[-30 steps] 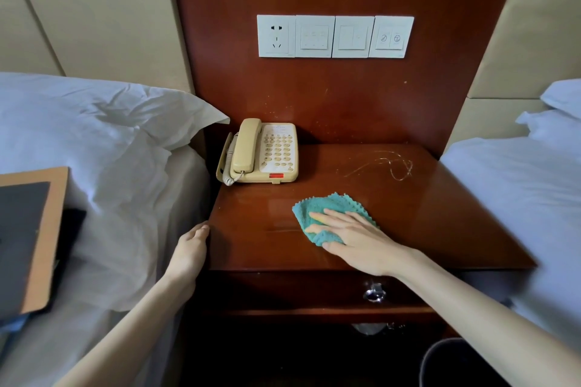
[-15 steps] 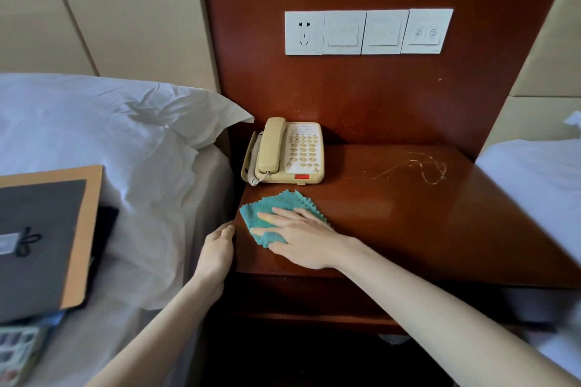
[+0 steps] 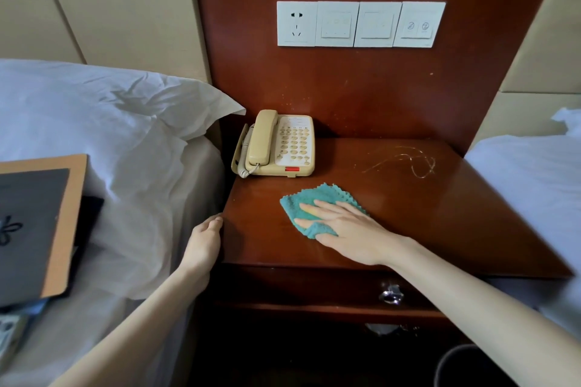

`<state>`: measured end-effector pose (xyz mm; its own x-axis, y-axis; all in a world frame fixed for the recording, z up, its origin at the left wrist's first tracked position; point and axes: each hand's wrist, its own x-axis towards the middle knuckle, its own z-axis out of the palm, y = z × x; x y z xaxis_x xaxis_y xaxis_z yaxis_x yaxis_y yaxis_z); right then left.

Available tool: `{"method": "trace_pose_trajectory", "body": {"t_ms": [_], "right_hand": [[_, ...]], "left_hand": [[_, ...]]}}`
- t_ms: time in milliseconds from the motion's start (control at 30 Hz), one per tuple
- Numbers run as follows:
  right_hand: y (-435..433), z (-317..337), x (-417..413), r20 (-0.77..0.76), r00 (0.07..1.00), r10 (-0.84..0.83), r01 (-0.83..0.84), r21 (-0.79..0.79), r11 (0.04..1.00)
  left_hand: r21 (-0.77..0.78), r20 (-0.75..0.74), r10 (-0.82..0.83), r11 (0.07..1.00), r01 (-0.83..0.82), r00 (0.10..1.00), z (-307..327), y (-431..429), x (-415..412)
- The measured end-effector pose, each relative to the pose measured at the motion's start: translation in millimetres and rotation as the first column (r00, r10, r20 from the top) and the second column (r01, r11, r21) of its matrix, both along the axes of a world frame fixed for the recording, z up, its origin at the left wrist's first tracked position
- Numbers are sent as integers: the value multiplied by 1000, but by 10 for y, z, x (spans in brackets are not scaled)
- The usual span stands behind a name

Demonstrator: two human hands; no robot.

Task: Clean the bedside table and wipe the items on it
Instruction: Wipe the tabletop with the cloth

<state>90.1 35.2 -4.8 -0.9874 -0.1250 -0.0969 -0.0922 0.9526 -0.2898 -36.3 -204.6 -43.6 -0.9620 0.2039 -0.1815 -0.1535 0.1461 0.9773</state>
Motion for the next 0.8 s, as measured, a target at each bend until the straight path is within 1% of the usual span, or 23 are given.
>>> {"method": "trace_pose_trajectory", "body": {"t_ms": [200,400,533,667,800], "right_hand": [[218,-11,214,-12,998,-57,57,25,998],[169,-62,148,-36,995,-88,90,63,994],[0,-106,-81,-39,995,-97,100,89,991],[-329,-104,-465,-23,998,-63,64,34,997],[-686,-97,-884,-13,1000,-24,24,9,1000]], "left_hand": [[5,2,0,1000,0,1000,2,-5,-7],[58,86,-5,998,0,996,26,-11,5],[71,103,3,997,-10,995,48,-2,21],[111,104,39,993,-50,994,56,24,37],[160,136,32,986,-53,990,5,14,6]]}}
